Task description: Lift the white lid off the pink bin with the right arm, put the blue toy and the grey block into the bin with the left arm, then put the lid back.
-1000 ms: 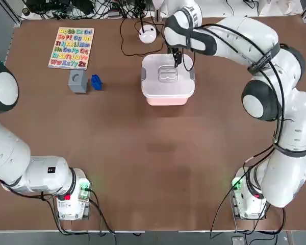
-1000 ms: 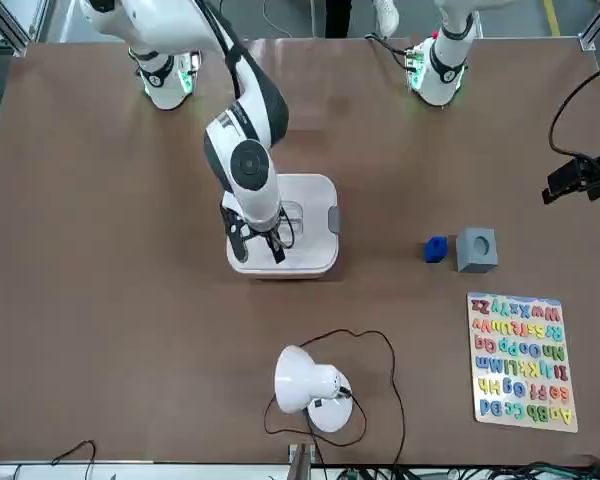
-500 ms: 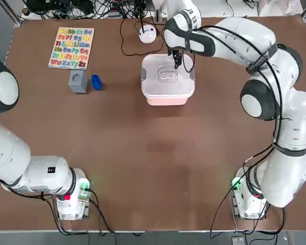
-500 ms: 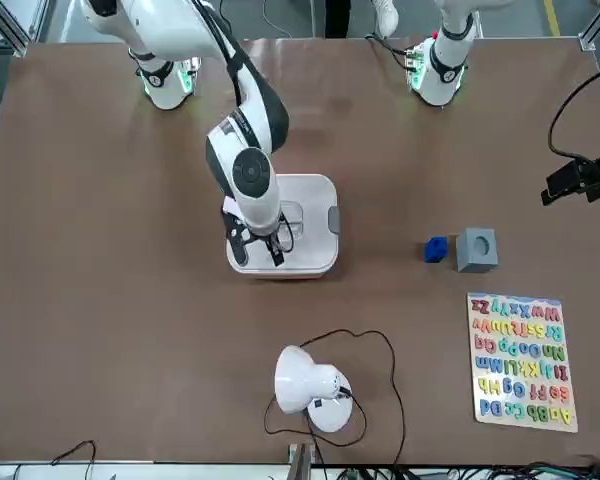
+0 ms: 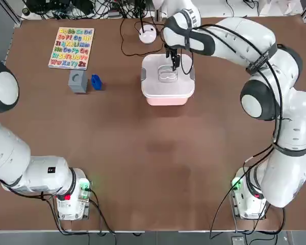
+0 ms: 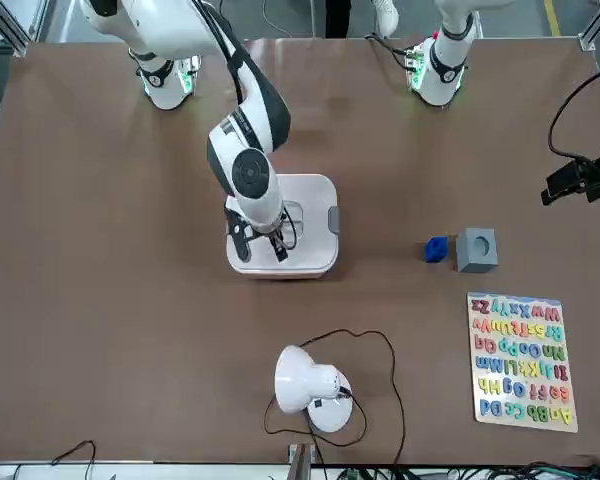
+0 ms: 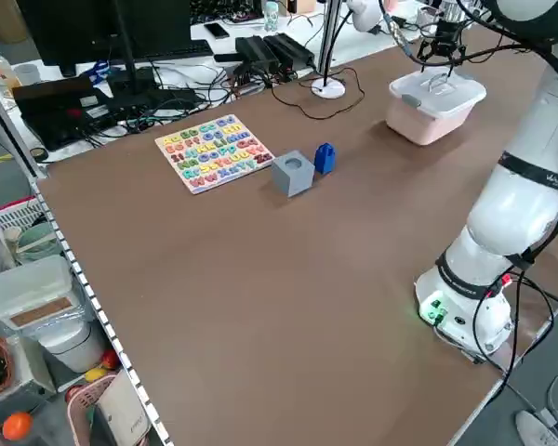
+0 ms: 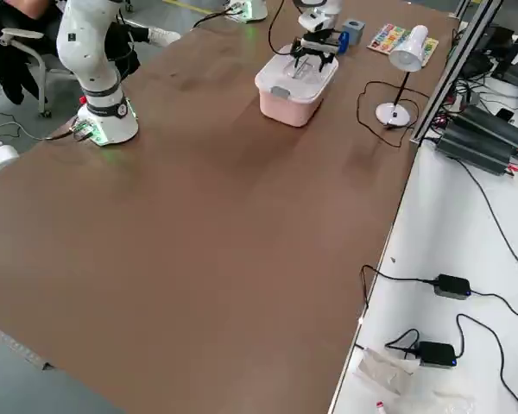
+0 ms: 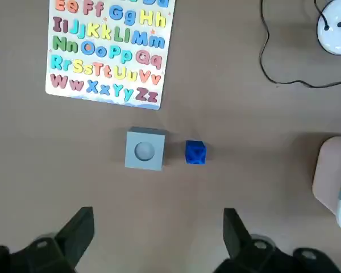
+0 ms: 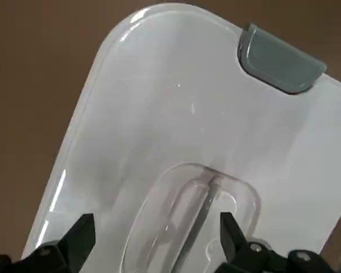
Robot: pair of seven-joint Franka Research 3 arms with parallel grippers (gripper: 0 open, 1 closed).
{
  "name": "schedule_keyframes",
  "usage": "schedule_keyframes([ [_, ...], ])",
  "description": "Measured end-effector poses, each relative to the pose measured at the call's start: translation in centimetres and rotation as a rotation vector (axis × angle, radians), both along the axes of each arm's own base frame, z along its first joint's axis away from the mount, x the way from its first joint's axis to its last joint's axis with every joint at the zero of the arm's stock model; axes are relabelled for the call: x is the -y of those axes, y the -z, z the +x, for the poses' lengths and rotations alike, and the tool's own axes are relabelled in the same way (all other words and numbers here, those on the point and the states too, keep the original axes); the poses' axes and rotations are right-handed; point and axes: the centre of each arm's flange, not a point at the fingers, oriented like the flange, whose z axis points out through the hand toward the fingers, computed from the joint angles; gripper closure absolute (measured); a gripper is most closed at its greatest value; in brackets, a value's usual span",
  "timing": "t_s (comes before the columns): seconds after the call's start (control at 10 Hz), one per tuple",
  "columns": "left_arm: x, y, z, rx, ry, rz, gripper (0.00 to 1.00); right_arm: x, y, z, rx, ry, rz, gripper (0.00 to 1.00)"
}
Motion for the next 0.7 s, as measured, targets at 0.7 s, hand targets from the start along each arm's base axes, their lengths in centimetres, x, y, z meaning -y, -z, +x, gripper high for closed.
schedule_keyframes([
  [0.7, 0.0, 0.0, 0.0, 0.0, 0.0, 0.0, 0.0, -0.12, 0.39, -0.8, -0.059, 0.002, -0.003, 0.23],
])
